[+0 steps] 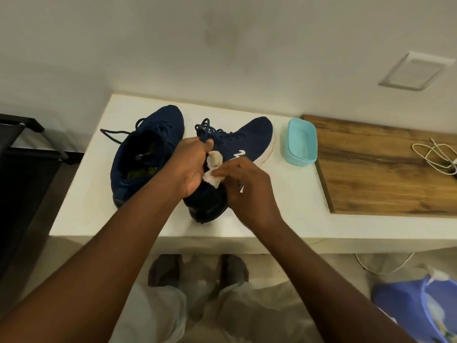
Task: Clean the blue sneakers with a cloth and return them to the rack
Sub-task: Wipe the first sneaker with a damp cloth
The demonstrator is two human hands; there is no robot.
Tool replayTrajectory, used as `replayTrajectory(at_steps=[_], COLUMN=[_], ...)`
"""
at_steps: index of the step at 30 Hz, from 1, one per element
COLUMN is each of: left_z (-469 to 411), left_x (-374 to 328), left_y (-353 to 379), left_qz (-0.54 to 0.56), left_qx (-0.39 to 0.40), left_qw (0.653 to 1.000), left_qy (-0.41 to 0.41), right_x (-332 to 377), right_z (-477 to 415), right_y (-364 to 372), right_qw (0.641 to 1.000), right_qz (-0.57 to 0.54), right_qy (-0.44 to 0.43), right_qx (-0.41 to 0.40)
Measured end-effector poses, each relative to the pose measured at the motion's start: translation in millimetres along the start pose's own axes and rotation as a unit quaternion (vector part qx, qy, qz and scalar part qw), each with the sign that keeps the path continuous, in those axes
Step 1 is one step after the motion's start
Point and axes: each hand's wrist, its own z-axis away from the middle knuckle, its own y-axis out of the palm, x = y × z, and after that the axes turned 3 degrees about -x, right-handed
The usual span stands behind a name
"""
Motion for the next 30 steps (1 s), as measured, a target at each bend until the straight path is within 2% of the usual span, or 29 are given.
replayTrajectory(at_steps=[3, 5, 6, 7, 9, 11, 12, 14, 16, 18, 20, 23, 24, 26, 30], left_z=[2.3, 3.0, 2.7, 2.2, -0.7, -3.0, -3.7, -5.8, -7.4, -6.4, -6.6, -6.3, -6.7, -7.1, -5.4], left_x=[-2.2, -1.6, -1.6, -1.9, -1.9, -3.5, -4.0, -3.4, -1.5, -0.3, 1.5, 2.6, 3.4, 3.8, 3.9], left_y=[4.2, 6.4, 7.5, 6.7, 2.2, -1.8, -3.1, -4.4, -4.8, -5.6, -6.7, -7.7, -7.8, -7.9, -8.3], left_qz=[0.011, 0.01, 0.004, -0.003, -0.015, -0.036, -0.044, -0.052, -0.08, -0.113, -0.147, -0.185, -0.196, -0.21, -0.223], left_qx=[0.007, 0.007, 0.005, 0.001, -0.011, -0.034, -0.045, -0.059, -0.064, -0.073, -0.074, -0.08, -0.079, -0.075, -0.067], left_qw=[1.0, 1.0, 1.0, 1.0, 0.999, 0.997, 0.996, 0.995, 0.992, 0.987, 0.981, 0.97, 0.967, 0.963, 0.961], left_qy=[0.018, 0.021, 0.022, 0.024, 0.036, 0.051, 0.058, 0.068, 0.076, 0.088, 0.105, 0.132, 0.14, 0.149, 0.151], right_x=[-36.9, -54.4, -54.1, -47.3, -23.0, -4.0, -2.6, -18.4, -43.3, -56.9, -47.1, -19.6, -18.1, -28.3, -58.1], right_z=[-26.5, -36.6, -35.3, -30.0, -12.4, 2.6, 0.1, -16.4, -33.5, -37.2, -24.3, -1.1, -2.3, -17.2, -39.7], right_y=[-9.4, -14.2, -13.5, -10.4, -0.4, 6.3, 7.2, 5.6, 2.4, -0.7, 2.0, 5.6, 5.3, 1.8, -14.0], right_qw=[0.992, 0.977, 0.973, 0.977, 0.994, 1.0, 1.0, 0.999, 0.992, 0.979, 0.985, 0.999, 1.0, 0.999, 0.98], right_qz=[0.011, 0.035, 0.039, 0.028, -0.022, -0.018, -0.007, 0.003, 0.013, 0.011, -0.001, 0.005, 0.018, 0.018, 0.039], right_qy=[0.073, 0.17, 0.188, 0.171, 0.078, -0.003, -0.022, -0.003, 0.08, 0.158, 0.14, 0.034, 0.01, 0.016, 0.132], right_qx=[-0.098, -0.128, -0.131, -0.126, -0.079, -0.009, 0.001, -0.04, -0.101, -0.13, -0.102, -0.006, 0.004, -0.036, -0.142])
